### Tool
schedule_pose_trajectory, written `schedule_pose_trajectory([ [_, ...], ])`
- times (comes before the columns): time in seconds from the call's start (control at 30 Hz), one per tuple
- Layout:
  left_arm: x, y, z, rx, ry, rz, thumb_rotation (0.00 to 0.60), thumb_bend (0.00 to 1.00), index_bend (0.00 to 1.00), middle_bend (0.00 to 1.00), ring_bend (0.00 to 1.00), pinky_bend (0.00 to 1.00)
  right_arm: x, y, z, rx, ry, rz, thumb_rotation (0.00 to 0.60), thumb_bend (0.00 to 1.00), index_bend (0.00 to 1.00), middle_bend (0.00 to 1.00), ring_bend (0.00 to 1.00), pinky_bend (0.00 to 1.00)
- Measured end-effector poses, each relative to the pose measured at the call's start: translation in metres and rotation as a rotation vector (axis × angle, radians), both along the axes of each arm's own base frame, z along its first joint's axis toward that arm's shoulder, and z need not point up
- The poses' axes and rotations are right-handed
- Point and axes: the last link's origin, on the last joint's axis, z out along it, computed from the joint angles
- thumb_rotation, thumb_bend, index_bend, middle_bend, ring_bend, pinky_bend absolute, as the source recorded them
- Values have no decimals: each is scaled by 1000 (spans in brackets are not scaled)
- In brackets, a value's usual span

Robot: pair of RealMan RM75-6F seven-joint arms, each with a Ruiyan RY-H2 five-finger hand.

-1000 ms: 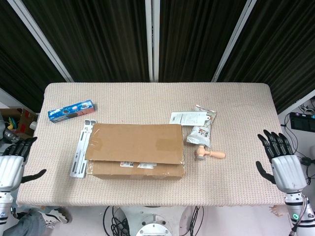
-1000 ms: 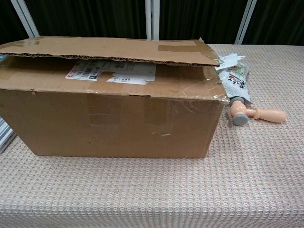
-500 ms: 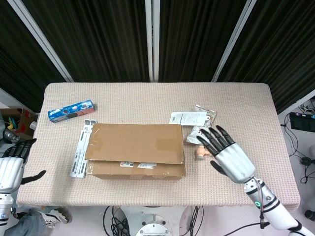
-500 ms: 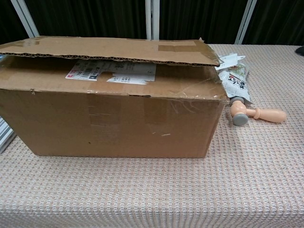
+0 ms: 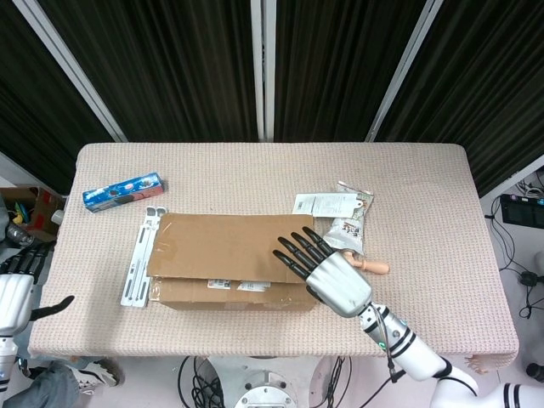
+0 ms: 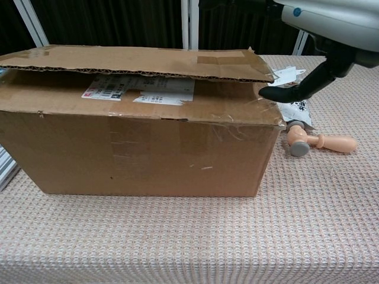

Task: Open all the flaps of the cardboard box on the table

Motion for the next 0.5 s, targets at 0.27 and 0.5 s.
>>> schedule_pose_trajectory([
  [0.27,0,2,2,1,4,-7,520,11,127,156,166,255,12,-6,-14,-49,-18,37,600,200,0,0,0,0],
  [0.5,0,2,3,0,1,-10,516,12,124,156,166,255,22,-21,-4,-138,-49,44,600,203,0,0,0,0],
])
